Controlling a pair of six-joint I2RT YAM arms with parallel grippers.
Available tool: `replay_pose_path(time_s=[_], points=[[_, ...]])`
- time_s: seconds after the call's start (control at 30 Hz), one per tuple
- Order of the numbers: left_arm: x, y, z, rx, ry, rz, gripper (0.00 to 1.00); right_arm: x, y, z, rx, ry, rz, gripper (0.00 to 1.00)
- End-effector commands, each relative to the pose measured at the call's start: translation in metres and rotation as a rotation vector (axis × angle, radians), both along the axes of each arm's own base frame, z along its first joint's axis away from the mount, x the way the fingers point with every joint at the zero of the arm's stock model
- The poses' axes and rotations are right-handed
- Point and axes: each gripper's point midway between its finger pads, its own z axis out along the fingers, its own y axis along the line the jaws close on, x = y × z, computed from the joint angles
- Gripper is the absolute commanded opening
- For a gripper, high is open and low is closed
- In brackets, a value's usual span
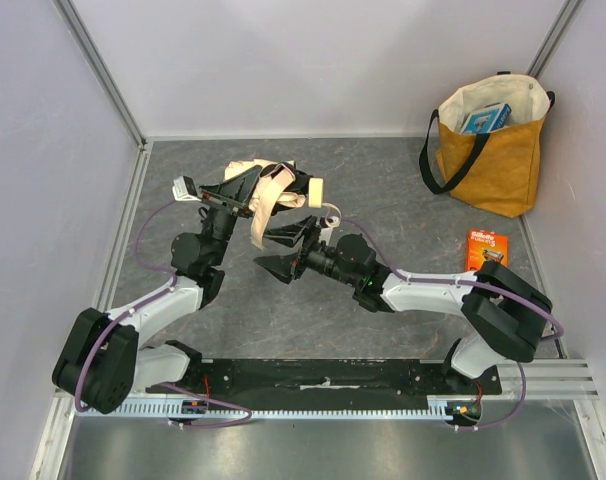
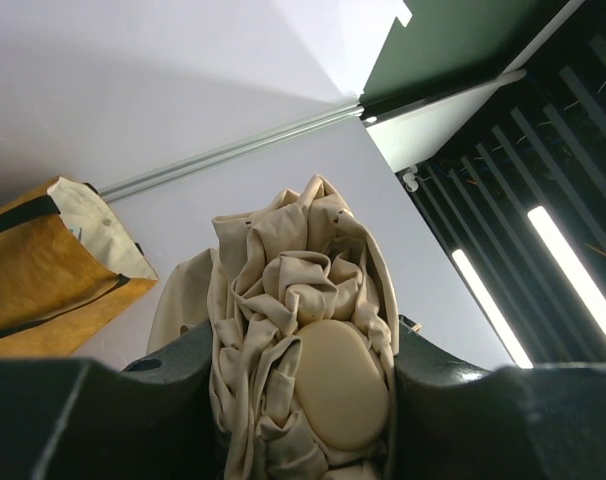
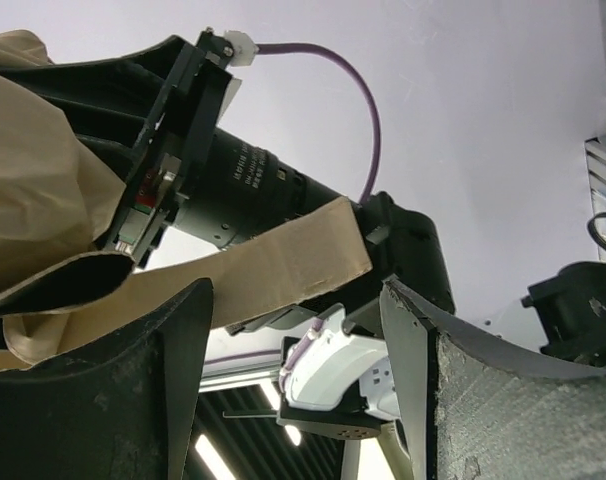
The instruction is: Put away the umbrella
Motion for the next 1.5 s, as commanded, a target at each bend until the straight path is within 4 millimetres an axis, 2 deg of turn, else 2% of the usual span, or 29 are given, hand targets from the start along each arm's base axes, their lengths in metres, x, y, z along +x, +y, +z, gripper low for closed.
replay_pose_path(time_s=[0.0, 0.23, 0.3, 0.43, 0.53, 0.67, 0.73, 0.8, 0.87, 0.93, 1.03, 1.17, 1.23, 1.3, 1.4, 1.43, 1.47], points=[[-0.069, 0.039, 0.09, -0.254, -0.376, -0.028, 0.02, 0.018, -0.004, 0.057, 0.362, 0.479, 0.061, 0.75], [-0.073, 0.038, 0.089, -0.262, -0.372, -0.051, 0.02, 0.026, -0.005, 0.062, 0.393, 0.461, 0.023, 0.66], [-0.074, 0.038, 0.088, -0.265, -0.367, -0.052, 0.02, 0.031, -0.006, 0.064, 0.406, 0.44, -0.007, 0.56], [-0.072, 0.039, 0.082, -0.272, -0.344, -0.059, 0.02, 0.032, -0.004, 0.063, 0.407, 0.435, -0.006, 0.52], [-0.073, 0.04, 0.079, -0.273, -0.338, -0.056, 0.02, 0.038, -0.009, 0.065, 0.429, 0.413, -0.046, 0.33], [-0.074, 0.041, 0.079, -0.279, -0.338, -0.059, 0.02, 0.039, -0.007, 0.063, 0.421, 0.404, -0.049, 0.2], [-0.076, 0.04, 0.081, -0.281, -0.342, -0.066, 0.02, 0.038, -0.005, 0.06, 0.404, 0.391, -0.052, 0.1], [-0.078, 0.04, 0.083, -0.28, -0.349, -0.076, 0.02, 0.046, -0.008, 0.059, 0.401, 0.35, -0.103, 0.0], [-0.079, 0.04, 0.082, -0.3, -0.335, -0.106, 0.02, 0.053, -0.01, 0.055, 0.381, 0.314, -0.127, 0.0], [-0.08, 0.039, 0.08, -0.33, -0.308, -0.155, 0.02, 0.067, -0.017, 0.059, 0.379, 0.217, -0.161, 0.0], [-0.077, 0.031, 0.072, -0.41, -0.222, -0.29, 0.02, 0.092, -0.022, 0.068, 0.331, -0.031, -0.18, 0.0], [-0.086, 0.014, 0.063, -0.401, -0.156, -0.451, 0.02, 0.106, -0.035, 0.081, 0.242, -0.324, -0.238, 0.0], [-0.085, 0.0, 0.047, -0.353, -0.05, -0.508, 0.02, 0.115, -0.045, 0.078, 0.162, -0.44, -0.284, 0.0], [-0.085, -0.014, 0.027, -0.279, 0.073, -0.55, 0.02, 0.116, -0.05, 0.086, 0.152, -0.568, -0.275, 0.0], [-0.09, -0.021, 0.0, -0.169, 0.199, -0.54, 0.02, 0.12, -0.062, 0.082, 0.076, -0.696, -0.291, 0.0], [-0.095, -0.021, -0.003, -0.124, 0.208, -0.53, 0.02, 0.12, -0.065, 0.082, 0.054, -0.743, -0.29, 0.0], [-0.093, -0.027, -0.017, -0.06, 0.279, -0.537, 0.02, 0.118, -0.066, 0.08, 0.033, -0.784, -0.283, 0.0]])
